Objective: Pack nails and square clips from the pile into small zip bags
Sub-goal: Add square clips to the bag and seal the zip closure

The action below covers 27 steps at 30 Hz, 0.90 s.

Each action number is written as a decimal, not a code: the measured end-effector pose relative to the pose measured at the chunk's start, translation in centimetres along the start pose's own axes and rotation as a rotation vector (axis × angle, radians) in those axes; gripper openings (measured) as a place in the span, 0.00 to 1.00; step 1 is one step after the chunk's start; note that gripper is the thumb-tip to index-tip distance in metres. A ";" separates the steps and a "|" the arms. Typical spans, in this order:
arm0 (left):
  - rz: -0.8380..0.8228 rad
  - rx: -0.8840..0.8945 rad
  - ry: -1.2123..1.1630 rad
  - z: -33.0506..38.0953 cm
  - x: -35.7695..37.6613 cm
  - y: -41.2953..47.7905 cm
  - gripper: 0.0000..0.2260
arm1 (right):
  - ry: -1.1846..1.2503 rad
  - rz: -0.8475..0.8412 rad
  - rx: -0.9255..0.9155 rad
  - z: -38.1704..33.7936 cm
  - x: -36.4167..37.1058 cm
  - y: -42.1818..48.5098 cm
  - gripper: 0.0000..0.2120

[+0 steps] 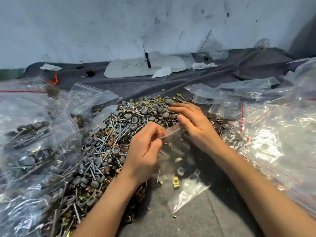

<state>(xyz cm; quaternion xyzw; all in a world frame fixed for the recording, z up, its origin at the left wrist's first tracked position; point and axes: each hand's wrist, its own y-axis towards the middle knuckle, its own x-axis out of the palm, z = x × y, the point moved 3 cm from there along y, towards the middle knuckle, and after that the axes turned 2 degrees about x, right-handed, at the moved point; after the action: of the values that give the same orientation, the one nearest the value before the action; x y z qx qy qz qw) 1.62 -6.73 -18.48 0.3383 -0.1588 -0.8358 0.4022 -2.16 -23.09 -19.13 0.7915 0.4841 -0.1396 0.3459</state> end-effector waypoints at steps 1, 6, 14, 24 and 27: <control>0.015 -0.003 -0.016 0.0 -0.1 0.0 0.05 | -0.031 -0.016 0.006 0.3 0.3 0.3 0.14; 0.066 -0.024 -0.108 -0.1 -0.6 0.0 0.07 | -0.190 -0.167 -0.017 1.2 1.3 0.5 0.13; 0.056 -0.023 -0.113 -0.1 -0.5 0.0 0.06 | -0.369 0.004 -0.162 0.5 1.5 0.1 0.09; 0.071 -0.059 -0.074 -0.2 -0.3 -0.1 0.08 | -0.020 0.210 -0.008 -0.1 0.3 0.0 0.12; 0.068 -0.076 -0.065 -0.3 -0.2 -0.1 0.07 | 0.359 0.232 0.017 -1.3 -1.1 -0.4 0.12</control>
<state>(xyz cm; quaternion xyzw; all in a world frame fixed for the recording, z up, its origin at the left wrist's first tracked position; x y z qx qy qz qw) 1.87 -6.50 -18.61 0.2898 -0.1514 -0.8378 0.4373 -3.18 -22.83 -17.68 0.8570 0.4424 0.0403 0.2612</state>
